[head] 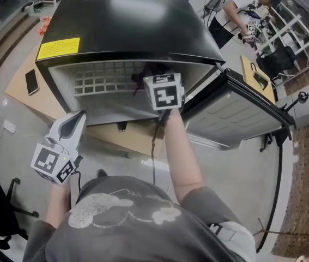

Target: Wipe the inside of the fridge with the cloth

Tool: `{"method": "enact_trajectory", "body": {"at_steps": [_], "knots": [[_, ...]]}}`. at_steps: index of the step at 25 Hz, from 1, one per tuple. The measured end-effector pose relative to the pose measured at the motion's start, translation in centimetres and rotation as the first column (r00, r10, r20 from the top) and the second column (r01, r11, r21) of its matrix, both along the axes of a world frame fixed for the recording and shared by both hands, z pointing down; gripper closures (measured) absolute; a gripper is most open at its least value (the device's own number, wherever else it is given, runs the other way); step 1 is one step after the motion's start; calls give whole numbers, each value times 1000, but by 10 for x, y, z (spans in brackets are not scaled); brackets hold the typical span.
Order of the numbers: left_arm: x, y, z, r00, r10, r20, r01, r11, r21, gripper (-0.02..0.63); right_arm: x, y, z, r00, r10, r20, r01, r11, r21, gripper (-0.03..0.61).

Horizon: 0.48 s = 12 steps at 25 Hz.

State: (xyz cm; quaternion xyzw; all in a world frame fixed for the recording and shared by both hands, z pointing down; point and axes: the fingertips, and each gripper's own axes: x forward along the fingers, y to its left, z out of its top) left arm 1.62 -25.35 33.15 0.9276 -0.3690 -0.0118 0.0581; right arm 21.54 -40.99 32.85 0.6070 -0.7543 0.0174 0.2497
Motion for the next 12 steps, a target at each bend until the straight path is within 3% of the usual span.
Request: {"method": "enact_trajectory", "body": {"at_steps": [4,12], "knots": [[6,-2,-1,1000,26,0,-26,1000,3,597,20,-13,-24,990,136,44,-141,981,134,494],[7,-1,4,999,37,-2,-37,999,-16,597,46,-9,-30,952,275,132,-295,939,175,494]]}}
